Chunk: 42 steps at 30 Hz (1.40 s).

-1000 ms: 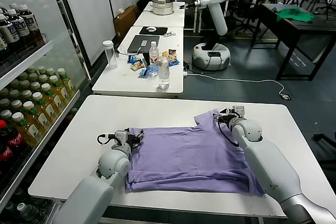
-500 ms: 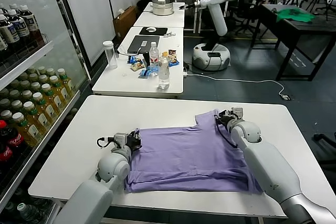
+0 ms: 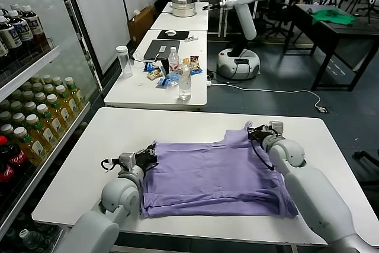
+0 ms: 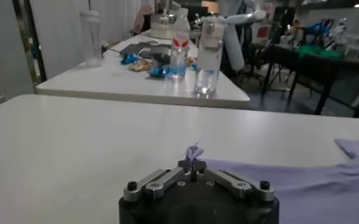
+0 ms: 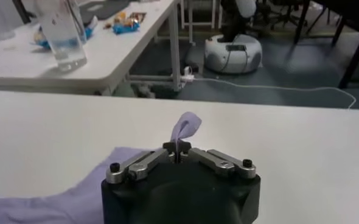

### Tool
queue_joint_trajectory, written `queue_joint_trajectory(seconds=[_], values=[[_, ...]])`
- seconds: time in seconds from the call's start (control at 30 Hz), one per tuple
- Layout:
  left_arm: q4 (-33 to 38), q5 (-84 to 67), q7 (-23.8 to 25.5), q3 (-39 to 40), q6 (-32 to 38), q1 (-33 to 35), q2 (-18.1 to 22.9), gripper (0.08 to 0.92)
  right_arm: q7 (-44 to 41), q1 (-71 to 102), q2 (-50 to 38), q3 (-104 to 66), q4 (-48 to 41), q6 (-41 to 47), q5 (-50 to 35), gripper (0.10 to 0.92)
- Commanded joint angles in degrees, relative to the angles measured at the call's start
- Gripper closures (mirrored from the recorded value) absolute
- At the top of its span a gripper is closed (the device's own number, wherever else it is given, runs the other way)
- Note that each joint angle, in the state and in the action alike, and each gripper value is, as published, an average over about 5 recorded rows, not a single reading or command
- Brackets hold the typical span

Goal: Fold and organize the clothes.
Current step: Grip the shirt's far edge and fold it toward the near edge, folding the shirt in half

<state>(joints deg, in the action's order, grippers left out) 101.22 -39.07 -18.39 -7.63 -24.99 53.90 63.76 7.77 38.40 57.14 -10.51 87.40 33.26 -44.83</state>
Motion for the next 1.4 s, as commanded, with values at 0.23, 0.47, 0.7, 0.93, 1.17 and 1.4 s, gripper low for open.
queue_joint_trajectory(seconds=[0.23,0.47,0.7,0.93,1.17,1.4], values=[[13.95,-1.80,2.38,-2.49,0.74,11.18,-3.94,0.913,0.36,30.45,-8.09,-21.02,31.37,-0.08,-0.05,0.912],[17.57,-2.46,4.03,-4.51,-1.02,14.77,-6.66,0.913,0.45,40.53,-6.95,-27.09,36.29,-0.07,1.12,0.912],[18.78,-2.68,4.71,-6.65,-4.38,18.12,-8.09,0.913,0.46,44.96,-4.38,-27.87,35.63,-0.11,3.71,0.912],[16.62,-0.39,5.61,-5.85,-6.91,18.63,-7.60,0.913,0.96,40.75,-2.48,-24.15,30.42,-0.11,6.51,0.912],[14.42,3.98,5.93,-4.97,-7.20,17.10,-5.76,0.834,0.70,40.69,-1.23,-23.56,30.09,-0.28,11.51,0.829],[20.82,11.47,0.07,-5.93,-1.85,23.00,-2.17,0.635,0.11,47.32,0.68,-27.51,35.62,-1.85,14.37,0.623]])
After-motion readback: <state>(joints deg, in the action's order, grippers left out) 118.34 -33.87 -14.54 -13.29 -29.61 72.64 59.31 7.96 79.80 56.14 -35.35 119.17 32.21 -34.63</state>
